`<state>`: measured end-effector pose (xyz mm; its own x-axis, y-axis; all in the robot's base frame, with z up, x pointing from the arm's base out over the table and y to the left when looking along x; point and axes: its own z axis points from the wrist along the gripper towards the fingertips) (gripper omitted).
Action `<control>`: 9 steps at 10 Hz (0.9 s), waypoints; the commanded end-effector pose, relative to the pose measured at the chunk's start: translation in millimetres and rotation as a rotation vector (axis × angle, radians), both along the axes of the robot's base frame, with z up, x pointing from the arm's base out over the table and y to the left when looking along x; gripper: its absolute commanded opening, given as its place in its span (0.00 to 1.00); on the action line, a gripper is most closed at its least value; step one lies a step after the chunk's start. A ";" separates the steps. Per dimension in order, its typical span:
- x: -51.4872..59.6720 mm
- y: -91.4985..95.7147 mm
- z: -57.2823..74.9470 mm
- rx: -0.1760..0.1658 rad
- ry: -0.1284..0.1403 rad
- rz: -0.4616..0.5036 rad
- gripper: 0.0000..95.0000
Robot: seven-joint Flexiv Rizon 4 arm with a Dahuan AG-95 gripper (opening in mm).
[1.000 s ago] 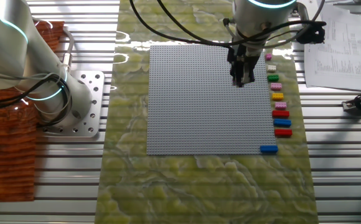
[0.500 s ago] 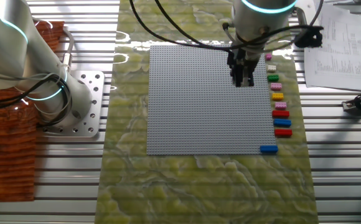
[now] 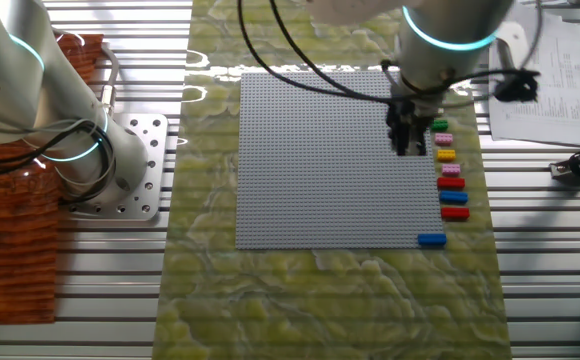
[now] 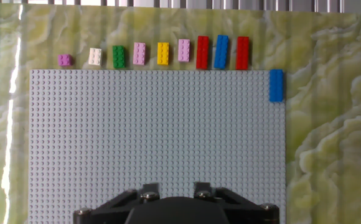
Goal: Stack small Lego blocks randomly, one at a time
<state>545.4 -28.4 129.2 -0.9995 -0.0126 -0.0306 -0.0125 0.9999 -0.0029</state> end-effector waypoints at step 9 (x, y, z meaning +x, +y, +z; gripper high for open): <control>33.5 -15.0 -34.5 -0.019 0.000 0.024 0.00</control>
<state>578.6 -43.1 94.3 -0.9988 -0.0381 -0.0307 -0.0374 0.9991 -0.0211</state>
